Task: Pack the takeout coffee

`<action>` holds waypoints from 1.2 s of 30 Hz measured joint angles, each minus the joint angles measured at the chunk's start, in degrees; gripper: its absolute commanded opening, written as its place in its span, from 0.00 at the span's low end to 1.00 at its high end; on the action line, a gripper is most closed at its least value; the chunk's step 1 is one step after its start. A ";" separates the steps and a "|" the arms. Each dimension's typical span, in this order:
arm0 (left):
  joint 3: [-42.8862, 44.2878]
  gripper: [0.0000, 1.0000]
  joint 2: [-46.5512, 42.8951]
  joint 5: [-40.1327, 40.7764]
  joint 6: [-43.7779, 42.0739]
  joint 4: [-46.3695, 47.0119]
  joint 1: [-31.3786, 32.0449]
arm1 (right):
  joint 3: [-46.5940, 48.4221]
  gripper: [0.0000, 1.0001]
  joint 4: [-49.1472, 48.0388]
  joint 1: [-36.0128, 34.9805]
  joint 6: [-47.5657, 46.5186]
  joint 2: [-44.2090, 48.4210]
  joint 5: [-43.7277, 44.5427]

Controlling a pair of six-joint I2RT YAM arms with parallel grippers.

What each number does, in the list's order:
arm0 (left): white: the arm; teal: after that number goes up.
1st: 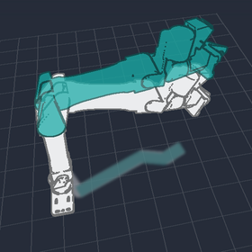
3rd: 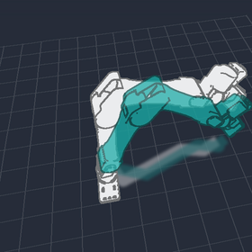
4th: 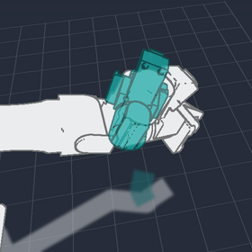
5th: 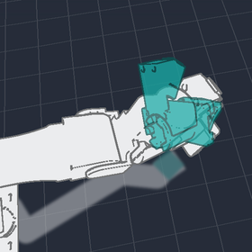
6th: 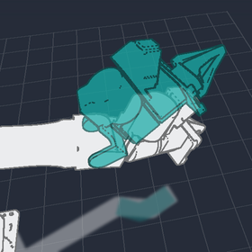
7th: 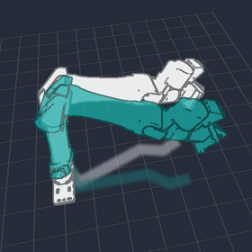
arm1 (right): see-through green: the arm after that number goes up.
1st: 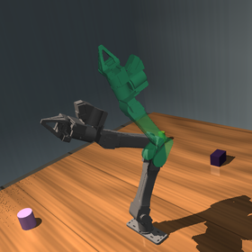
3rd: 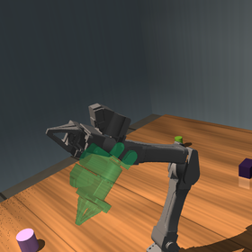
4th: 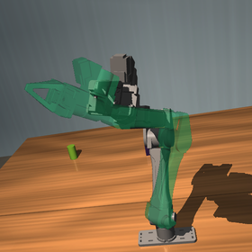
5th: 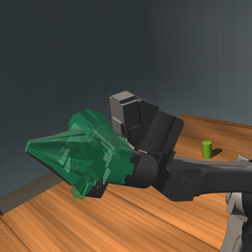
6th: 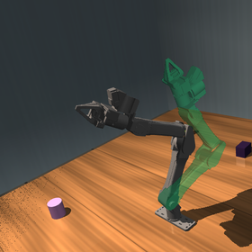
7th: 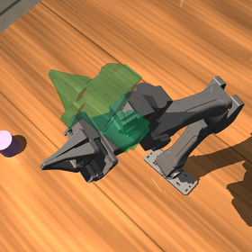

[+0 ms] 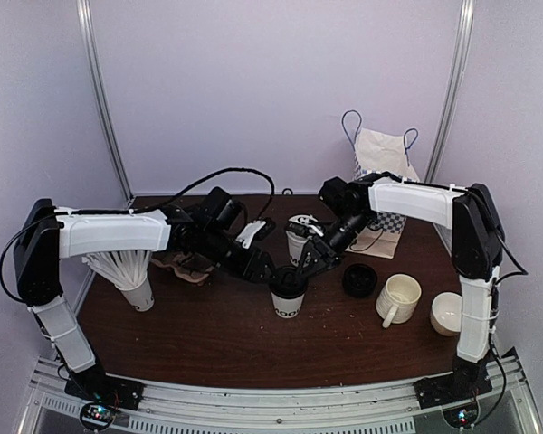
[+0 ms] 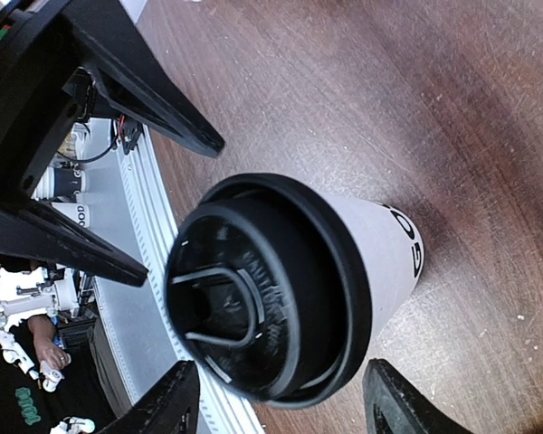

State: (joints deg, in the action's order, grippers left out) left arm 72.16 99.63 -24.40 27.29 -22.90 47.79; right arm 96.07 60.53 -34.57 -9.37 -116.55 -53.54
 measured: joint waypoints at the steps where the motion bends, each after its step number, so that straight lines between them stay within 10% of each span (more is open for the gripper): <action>1: 0.11 0.61 0.00 -0.37 0.02 0.48 0.00 | 0.00 0.66 0.04 0.09 -0.13 0.33 0.09; 7: 0.42 0.66 0.02 -0.63 -0.48 2.54 0.00 | -0.66 0.62 -0.07 0.26 -1.42 4.09 2.95; 18: 6.25 0.50 7.58 1.40 -2.93 3.91 0.00 | -7.26 0.04 -1.64 -2.43 -8.59 15.28 12.37; 36: 6.29 0.44 8.68 -1.42 -2.27 5.27 -0.11 | -7.30 0.03 -5.51 -22.45 -19.45 13.68 38.49</action>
State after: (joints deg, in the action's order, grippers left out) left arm 78.46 108.31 -25.82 25.02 -17.63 47.68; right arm 88.77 55.02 -57.01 -28.82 -102.87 -15.05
